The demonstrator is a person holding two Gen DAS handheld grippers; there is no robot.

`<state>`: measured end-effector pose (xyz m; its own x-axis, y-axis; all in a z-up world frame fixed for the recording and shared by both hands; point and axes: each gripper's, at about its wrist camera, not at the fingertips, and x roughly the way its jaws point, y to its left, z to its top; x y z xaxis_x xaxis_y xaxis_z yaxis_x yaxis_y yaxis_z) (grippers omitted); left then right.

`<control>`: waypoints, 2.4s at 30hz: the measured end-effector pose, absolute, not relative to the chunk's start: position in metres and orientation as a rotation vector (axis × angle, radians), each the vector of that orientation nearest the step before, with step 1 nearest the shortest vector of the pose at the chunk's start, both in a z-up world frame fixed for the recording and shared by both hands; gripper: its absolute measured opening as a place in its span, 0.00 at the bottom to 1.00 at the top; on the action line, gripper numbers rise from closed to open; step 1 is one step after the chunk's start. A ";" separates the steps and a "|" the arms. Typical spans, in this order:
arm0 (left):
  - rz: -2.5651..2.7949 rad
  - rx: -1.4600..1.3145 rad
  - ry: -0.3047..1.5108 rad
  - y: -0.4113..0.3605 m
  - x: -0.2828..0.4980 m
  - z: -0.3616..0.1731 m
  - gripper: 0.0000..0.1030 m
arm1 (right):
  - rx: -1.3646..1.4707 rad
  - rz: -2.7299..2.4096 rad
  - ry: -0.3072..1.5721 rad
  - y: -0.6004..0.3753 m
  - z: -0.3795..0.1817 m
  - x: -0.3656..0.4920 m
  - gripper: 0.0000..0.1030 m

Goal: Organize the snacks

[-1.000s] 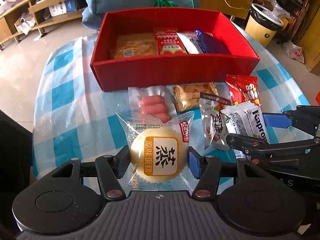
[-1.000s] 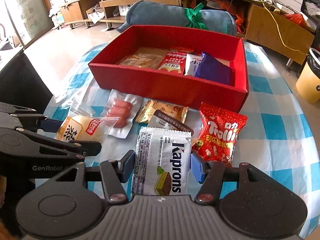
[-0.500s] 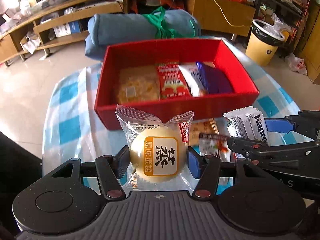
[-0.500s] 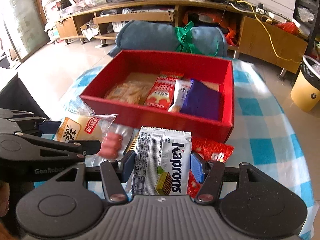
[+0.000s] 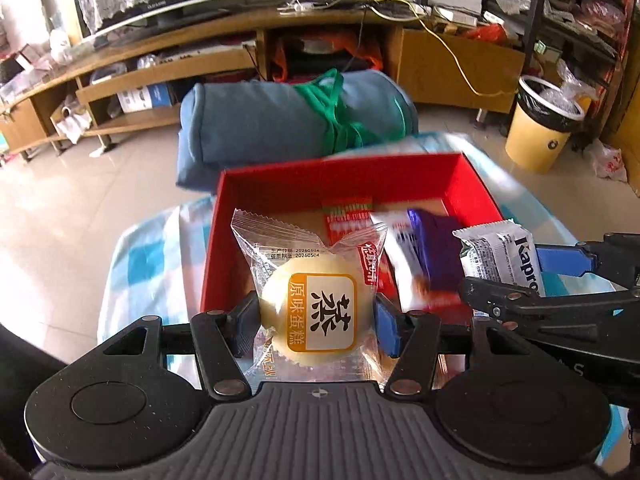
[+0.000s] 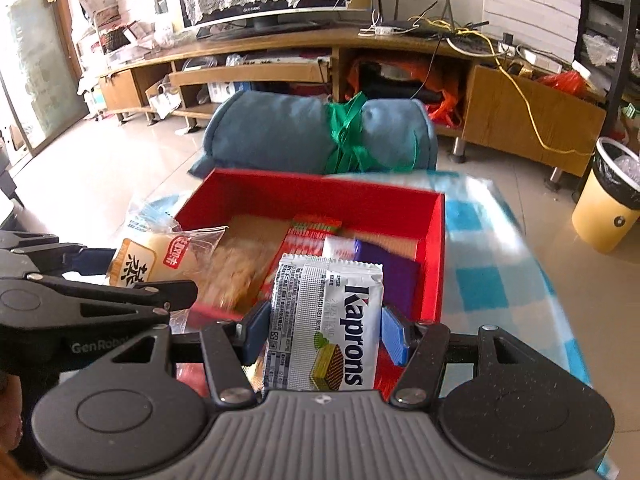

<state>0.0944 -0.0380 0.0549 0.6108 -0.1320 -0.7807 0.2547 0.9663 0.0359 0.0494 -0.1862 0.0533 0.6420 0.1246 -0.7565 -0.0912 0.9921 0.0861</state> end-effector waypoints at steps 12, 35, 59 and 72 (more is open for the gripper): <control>-0.180 0.122 0.926 -0.050 0.154 0.037 0.62 | 0.011 0.090 0.887 -0.195 0.034 0.114 0.52; -0.102 0.187 1.011 -0.060 0.185 -0.008 0.64 | -0.031 0.098 1.007 -0.192 -0.021 0.155 0.52; -0.077 0.194 1.060 -0.039 0.157 -0.022 0.84 | -0.125 0.155 1.074 -0.174 -0.027 0.130 0.58; -0.108 0.141 1.119 -0.025 0.137 -0.024 0.85 | -0.139 0.180 1.136 -0.173 -0.026 0.129 0.59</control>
